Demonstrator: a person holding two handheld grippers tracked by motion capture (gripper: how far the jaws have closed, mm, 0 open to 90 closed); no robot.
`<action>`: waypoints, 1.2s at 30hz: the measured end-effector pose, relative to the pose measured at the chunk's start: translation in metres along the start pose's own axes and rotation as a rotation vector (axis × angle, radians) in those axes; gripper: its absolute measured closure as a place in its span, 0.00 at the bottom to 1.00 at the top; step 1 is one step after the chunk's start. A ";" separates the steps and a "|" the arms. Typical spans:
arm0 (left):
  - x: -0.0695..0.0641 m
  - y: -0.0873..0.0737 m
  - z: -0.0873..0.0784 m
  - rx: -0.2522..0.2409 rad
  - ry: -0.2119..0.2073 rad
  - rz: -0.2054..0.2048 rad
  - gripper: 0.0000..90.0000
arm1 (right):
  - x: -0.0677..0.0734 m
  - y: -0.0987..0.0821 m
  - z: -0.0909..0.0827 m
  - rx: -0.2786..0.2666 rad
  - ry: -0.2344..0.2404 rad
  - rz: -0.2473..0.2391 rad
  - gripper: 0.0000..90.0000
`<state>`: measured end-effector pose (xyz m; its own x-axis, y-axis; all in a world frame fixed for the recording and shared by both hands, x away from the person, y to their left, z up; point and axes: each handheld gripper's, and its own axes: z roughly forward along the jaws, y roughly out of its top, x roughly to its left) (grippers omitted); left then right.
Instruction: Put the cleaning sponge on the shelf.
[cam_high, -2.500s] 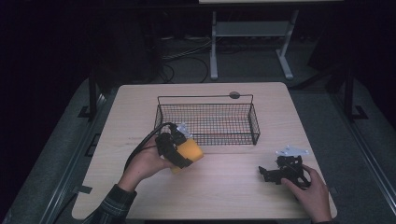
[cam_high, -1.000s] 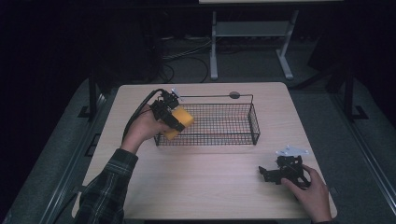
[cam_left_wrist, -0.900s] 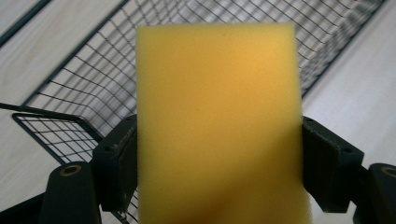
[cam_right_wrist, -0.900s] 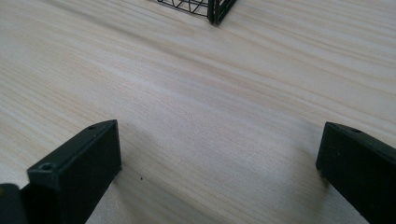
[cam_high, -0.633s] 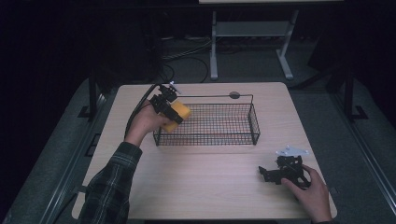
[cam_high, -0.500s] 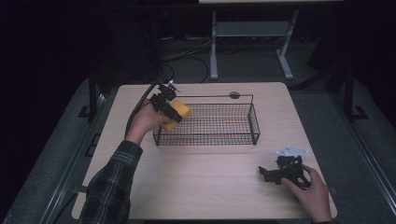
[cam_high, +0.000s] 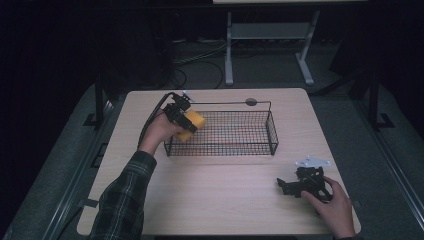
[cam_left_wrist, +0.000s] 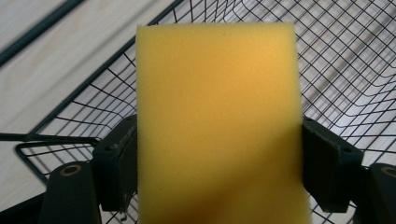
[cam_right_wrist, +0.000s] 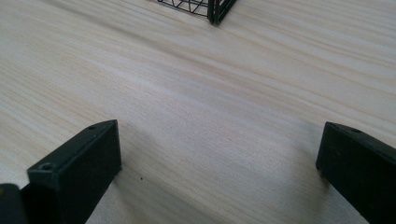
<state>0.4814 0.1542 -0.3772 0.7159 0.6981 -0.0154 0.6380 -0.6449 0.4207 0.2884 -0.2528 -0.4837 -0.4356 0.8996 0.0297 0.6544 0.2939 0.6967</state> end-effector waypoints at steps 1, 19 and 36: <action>0.000 -0.001 0.002 0.000 0.002 0.004 0.26 | 0.000 0.000 0.000 0.000 0.000 0.000 0.00; -0.002 -0.015 0.026 0.030 -0.030 0.044 0.26 | 0.000 0.000 0.000 0.000 0.000 0.001 0.00; -0.002 -0.020 0.032 0.036 -0.027 0.045 0.25 | 0.000 0.000 0.000 0.000 0.000 0.001 0.00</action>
<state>0.4768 0.1554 -0.4147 0.7510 0.6599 -0.0221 0.6147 -0.6866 0.3882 0.2884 -0.2528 -0.4837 -0.4352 0.8998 0.0301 0.6547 0.2933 0.6966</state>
